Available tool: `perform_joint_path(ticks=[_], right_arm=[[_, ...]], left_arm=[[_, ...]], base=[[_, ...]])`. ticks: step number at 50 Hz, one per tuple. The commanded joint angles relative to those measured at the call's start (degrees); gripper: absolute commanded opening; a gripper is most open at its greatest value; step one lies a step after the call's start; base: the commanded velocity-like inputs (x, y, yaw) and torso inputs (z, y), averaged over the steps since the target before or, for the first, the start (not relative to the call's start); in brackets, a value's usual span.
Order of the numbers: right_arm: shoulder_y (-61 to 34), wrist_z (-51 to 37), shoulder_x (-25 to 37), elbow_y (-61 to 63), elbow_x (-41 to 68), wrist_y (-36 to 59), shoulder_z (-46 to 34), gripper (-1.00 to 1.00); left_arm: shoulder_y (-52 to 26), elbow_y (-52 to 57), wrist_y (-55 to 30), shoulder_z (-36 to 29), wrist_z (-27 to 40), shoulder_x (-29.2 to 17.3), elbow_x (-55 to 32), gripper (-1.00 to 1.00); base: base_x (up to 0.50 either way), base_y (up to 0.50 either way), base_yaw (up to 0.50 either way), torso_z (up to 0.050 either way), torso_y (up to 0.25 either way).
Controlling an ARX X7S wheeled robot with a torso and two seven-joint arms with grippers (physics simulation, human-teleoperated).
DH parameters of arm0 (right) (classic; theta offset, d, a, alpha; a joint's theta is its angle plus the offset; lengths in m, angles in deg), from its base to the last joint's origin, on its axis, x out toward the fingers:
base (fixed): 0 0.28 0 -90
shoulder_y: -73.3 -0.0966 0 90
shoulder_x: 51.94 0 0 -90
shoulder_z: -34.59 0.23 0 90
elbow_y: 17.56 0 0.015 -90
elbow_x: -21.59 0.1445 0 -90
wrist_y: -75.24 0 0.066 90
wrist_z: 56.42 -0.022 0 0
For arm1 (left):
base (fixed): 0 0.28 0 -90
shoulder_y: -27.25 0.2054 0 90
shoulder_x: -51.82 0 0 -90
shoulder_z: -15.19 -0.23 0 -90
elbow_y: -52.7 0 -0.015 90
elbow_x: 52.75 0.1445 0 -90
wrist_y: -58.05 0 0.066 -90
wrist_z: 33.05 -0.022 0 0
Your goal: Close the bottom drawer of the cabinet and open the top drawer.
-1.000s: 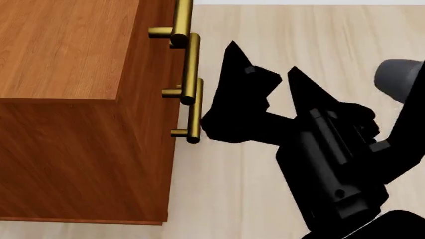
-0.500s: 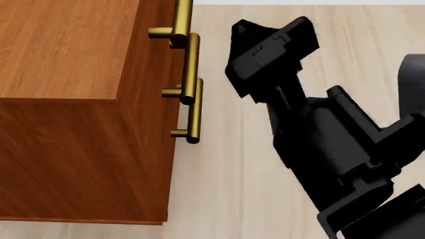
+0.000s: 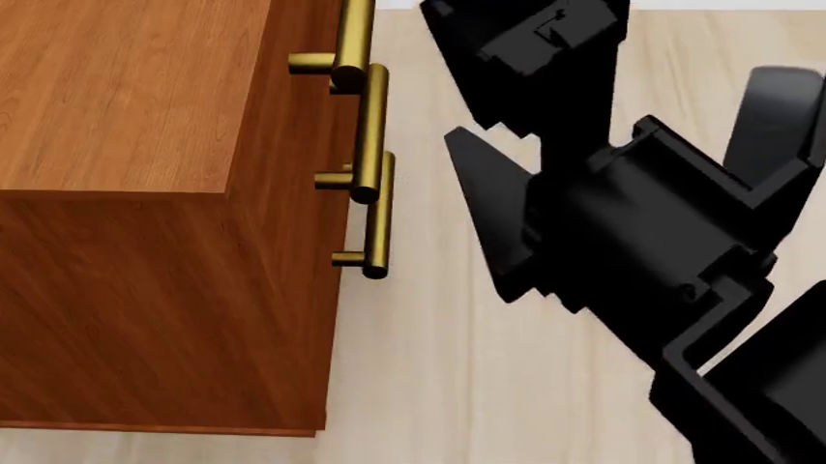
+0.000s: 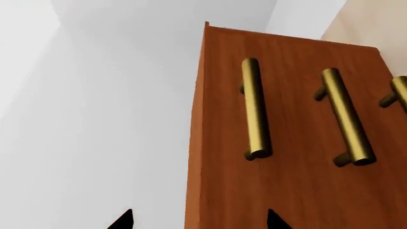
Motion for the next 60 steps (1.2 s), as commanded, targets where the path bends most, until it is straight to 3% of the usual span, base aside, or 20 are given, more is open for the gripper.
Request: perform_joint_path(ticks=[1,21,60], right_arm=[[-1.05,2.19,0.41,-3.5,0.39,-3.53,-0.09,1.0],[-3.14,8.33,0.4,-13.86,-4.08,-2.31,-7.7,1.0],[-4.31,15.21,2.79,-22.16,-7.68,-1.74,-13.96,1.0]], left_arm=[[0.0,0.01,0.06,-0.13,0.12,-0.14,-0.04,1.0],[0.03,-0.25,0.2,-0.35,0.28,-0.37,-0.05,1.0],[0.19,-0.01,0.41,-0.61,0.63,-0.82,-0.36,1.0]], base=[[0.0,0.0,0.0,0.0,0.0],[0.0,0.0,0.0,0.0,0.0],[0.0,0.0,0.0,0.0,0.0]])
